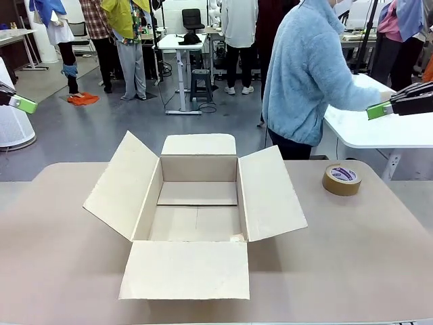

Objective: Wrap the clocks to prevent damage.
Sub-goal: Open the side flaps of the Package Box.

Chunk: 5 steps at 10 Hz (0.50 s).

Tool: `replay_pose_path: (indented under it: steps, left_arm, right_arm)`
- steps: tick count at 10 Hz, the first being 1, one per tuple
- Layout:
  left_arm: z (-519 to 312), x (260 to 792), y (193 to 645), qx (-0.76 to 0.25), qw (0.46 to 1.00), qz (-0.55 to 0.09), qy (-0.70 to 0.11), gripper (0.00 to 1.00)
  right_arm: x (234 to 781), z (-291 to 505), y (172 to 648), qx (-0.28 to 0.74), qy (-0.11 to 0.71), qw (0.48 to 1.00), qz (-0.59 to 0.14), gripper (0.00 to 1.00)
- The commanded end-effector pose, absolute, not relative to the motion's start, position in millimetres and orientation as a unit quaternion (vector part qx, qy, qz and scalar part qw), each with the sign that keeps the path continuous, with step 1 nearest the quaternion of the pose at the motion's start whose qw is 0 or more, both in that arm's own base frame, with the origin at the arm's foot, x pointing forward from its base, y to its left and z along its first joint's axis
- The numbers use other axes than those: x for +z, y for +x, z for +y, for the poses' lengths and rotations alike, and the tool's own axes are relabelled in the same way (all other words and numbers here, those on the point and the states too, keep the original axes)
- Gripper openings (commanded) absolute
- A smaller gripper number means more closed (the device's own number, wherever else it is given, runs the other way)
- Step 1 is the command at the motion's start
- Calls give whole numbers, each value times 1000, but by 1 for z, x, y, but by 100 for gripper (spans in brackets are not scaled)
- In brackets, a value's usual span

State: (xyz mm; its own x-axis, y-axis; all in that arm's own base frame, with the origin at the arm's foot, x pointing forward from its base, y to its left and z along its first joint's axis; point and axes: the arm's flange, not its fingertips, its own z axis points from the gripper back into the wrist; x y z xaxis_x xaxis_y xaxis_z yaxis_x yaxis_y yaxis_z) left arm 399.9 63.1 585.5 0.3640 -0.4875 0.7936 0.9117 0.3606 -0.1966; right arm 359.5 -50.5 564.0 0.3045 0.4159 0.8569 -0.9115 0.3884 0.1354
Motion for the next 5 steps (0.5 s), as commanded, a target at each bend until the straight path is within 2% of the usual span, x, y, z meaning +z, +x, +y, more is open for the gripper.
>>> replay_pose_path:
  steps: [1, 2, 3, 5]
  left_arm:
    - [65, 585, 399, -466, 757, -323, -324, 0]
    - [67, 587, 404, -432, 780, -319, -321, 0]
    - [64, 585, 400, -461, 759, -325, -327, 0]
    - [64, 585, 400, -461, 759, -325, -327, 0]
  right_arm:
    - [564, -50, 361, 442, 327, 747, -375, 0]
    - [566, -52, 365, 388, 322, 779, -372, 0]
    - [564, -50, 360, 448, 324, 740, -383, 0]
    - [564, -50, 360, 448, 324, 740, -383, 0]
